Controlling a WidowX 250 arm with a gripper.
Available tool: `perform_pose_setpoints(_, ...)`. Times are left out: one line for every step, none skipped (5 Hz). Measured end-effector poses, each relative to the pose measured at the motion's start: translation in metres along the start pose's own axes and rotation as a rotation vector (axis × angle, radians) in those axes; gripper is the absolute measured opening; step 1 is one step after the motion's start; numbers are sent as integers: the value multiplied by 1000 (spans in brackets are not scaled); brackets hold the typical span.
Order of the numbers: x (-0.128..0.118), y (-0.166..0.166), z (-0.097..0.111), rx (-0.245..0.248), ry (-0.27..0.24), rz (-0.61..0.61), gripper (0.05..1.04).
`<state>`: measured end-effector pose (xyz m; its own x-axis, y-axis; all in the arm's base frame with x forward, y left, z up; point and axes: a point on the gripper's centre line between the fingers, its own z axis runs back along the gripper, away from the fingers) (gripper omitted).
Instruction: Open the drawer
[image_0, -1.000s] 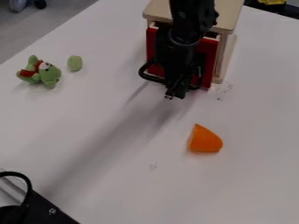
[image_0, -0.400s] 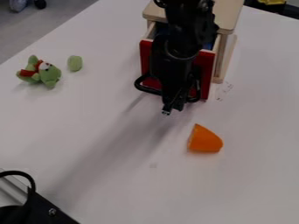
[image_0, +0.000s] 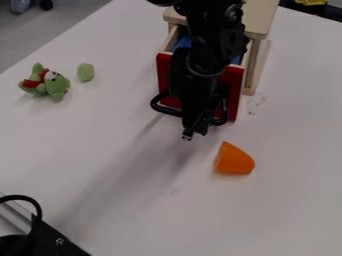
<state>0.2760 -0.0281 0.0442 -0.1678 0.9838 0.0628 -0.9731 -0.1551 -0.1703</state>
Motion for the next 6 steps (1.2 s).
perform_pose_setpoints(-6,3,8,-6,23,-3,375)
perform_pose_setpoints(-8,5,8,-4,29,-14,698)
perform_pose_setpoints(-6,7,9,6,23,-29,967)
perform_pose_setpoints(-3,7,19,-6,18,-57,997)
perform_pose_setpoints(2,6,38,-35,0,-86,997)
perform_pose_setpoints(7,2,60,-50,-16,-136,997)
